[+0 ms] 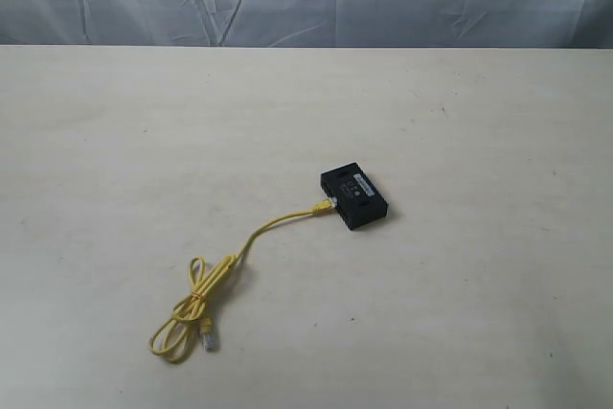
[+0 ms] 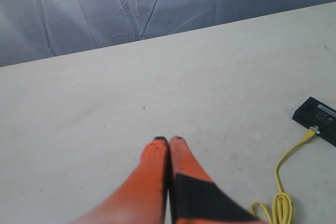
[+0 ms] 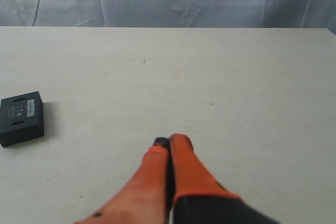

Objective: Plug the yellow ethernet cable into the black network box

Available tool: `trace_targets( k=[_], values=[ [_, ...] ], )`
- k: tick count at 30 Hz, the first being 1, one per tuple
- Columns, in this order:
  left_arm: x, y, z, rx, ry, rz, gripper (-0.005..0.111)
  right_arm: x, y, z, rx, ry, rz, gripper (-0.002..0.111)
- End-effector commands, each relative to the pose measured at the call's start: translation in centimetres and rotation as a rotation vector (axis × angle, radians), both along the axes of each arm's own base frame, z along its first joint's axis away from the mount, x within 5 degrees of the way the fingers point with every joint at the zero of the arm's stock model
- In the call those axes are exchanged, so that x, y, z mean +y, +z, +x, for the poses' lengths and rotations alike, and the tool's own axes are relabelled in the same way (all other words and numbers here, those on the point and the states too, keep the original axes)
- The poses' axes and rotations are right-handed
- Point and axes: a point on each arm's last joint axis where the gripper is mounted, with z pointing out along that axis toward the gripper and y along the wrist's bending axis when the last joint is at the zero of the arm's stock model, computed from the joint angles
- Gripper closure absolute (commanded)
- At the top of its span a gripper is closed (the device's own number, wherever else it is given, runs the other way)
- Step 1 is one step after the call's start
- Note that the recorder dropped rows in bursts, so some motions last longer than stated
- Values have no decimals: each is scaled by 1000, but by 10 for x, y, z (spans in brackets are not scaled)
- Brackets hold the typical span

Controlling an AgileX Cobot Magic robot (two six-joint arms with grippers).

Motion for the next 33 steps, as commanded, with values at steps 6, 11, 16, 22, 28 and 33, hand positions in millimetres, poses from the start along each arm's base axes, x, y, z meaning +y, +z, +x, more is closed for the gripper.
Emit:
trace_targets(
  k=[6, 11, 16, 22, 28, 33],
  values=[
    [0, -1, -1, 4, 2, -11, 107, 0, 0, 0, -16, -4, 0, 109],
    [0, -1, -1, 4, 2, -11, 107, 0, 0, 0, -16, -4, 0, 109],
    [0, -1, -1, 4, 2, -11, 107, 0, 0, 0, -16, -4, 0, 109],
    [9, -12, -13, -61, 72, -15, 107, 0, 0, 0, -16, -4, 0, 109],
    [22, -59, -38, -163, 201, 8, 107, 0, 0, 0, -16, -4, 0, 109],
    [26, -99, -53, -158, 253, 17, 107, 0, 0, 0, -16, -4, 0, 109]
  ],
)
